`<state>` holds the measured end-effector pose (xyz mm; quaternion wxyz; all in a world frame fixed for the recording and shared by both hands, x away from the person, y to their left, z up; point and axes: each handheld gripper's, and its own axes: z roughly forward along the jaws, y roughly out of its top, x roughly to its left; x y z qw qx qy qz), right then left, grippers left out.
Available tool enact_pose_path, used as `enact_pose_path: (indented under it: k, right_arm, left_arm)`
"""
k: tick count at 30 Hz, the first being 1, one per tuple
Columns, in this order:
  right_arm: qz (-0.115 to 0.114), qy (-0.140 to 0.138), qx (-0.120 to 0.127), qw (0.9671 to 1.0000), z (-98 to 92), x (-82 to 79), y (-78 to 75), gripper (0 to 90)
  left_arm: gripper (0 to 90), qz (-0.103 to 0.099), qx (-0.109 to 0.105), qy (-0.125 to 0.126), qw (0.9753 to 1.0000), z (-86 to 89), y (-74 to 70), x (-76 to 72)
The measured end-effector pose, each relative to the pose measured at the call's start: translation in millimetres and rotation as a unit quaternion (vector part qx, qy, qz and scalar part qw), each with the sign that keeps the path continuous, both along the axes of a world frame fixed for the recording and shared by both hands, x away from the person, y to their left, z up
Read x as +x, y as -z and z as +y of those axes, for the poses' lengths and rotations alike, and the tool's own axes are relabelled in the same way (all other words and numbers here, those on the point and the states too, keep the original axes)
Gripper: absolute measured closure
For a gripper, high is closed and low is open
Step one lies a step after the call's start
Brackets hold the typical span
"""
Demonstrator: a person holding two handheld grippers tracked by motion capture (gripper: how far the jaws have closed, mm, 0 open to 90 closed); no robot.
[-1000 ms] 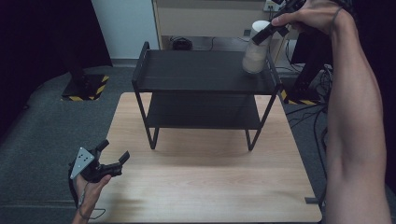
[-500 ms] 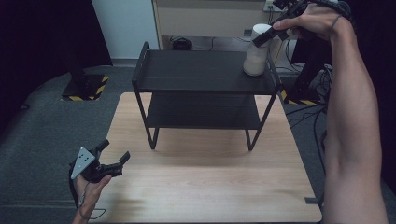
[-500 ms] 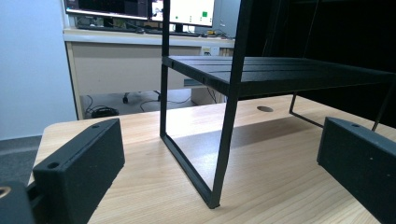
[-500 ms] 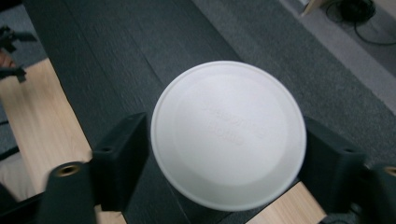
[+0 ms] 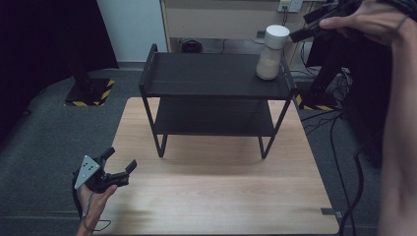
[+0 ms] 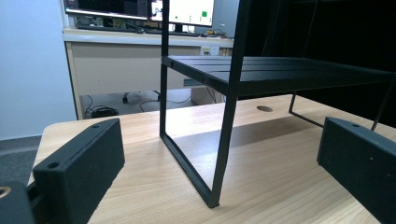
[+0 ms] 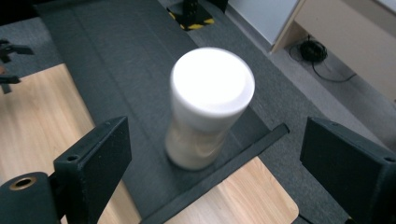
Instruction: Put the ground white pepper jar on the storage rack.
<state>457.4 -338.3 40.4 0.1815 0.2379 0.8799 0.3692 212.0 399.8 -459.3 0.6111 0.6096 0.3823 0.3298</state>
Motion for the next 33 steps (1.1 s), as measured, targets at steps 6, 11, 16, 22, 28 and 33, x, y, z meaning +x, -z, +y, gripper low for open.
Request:
enact_pose_path:
  k: [6,11,16,22,28,33]
  right_arm:
    - [-0.034,0.004,0.023,0.9992,-28.4,-57.7,4.5,8.2]
    - [-0.048,-0.001,0.027,0.9985,-42.9,-98.4,7.3,9.0]
    - [-0.066,-0.010,0.044,0.9968,-53.8,-136.2,18.6,10.7]
    - [-0.085,-0.015,0.070,0.9938,-69.1,-172.8,42.5,9.7]
    - [-0.080,-0.013,0.087,0.9929,-80.3,-186.1,63.9,8.9]
    - [-0.081,-0.006,0.090,0.9926,-85.1,-187.6,66.8,9.0]
  left_arm:
    - [0.0,0.001,0.008,0.006,0.9999,-3.9,-1.6,1.7]
    - [0.0,0.000,0.012,0.013,0.9998,-5.5,-2.3,2.5]
    - [0.0,-0.001,0.010,0.015,0.9998,-6.4,-2.4,2.7]
    - [0.0,-0.003,0.009,0.016,0.9998,-6.8,-2.4,2.9]
    - [0.0,-0.002,0.014,0.016,0.9998,-8.3,-3.3,3.4]
    - [0.0,0.000,0.013,0.015,0.9998,-9.3,-2.6,3.9]
